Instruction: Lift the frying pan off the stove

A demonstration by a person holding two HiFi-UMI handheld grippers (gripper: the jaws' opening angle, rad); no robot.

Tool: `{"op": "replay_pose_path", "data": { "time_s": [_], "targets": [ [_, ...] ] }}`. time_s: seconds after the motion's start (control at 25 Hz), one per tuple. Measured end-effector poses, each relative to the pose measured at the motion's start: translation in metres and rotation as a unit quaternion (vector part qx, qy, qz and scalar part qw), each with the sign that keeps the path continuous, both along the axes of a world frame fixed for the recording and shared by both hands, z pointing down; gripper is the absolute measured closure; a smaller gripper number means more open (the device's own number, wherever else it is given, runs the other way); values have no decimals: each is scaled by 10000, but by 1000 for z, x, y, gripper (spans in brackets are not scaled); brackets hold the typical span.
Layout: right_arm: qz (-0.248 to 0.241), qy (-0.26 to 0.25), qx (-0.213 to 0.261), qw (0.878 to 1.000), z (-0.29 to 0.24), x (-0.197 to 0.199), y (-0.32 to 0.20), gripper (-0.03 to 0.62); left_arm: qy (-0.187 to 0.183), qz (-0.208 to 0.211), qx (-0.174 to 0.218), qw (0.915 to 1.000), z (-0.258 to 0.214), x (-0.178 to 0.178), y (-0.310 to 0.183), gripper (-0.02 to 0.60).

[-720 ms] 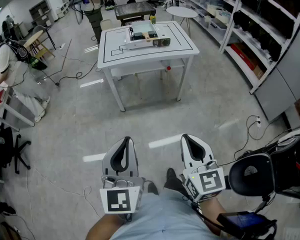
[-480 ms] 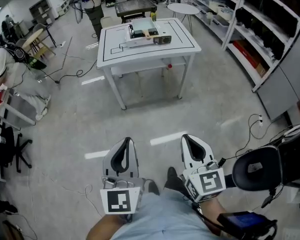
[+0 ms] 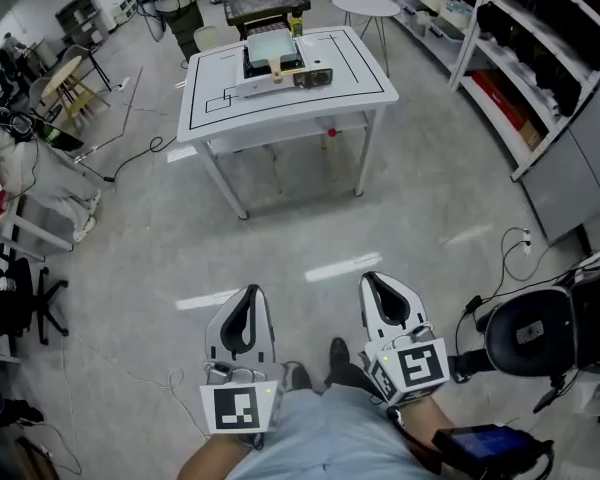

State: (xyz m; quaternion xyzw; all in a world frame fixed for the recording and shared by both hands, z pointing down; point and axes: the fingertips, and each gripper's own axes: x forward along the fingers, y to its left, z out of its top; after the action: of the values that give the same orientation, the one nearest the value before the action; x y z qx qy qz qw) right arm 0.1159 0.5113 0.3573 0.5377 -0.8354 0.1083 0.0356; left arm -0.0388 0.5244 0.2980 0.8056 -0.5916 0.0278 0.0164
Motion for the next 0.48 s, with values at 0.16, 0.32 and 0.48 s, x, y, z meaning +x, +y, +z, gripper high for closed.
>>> {"op": "replay_pose_path", "data": {
  "time_s": [0.16, 0.32, 0.48],
  "targets": [
    [-169, 26, -57, 9998, -4, 22, -30, 545, -52, -112, 82, 9999, -13, 25, -23, 565],
    [-266, -17, -112, 9996, -6, 32, -58, 545, -205, -339, 34, 9992, -23, 31, -45, 565],
    [-425, 1, -150, 9990, -2, 28, -84, 545, -25, -462, 49, 9989, -16, 28, -63, 565]
  ]
}}
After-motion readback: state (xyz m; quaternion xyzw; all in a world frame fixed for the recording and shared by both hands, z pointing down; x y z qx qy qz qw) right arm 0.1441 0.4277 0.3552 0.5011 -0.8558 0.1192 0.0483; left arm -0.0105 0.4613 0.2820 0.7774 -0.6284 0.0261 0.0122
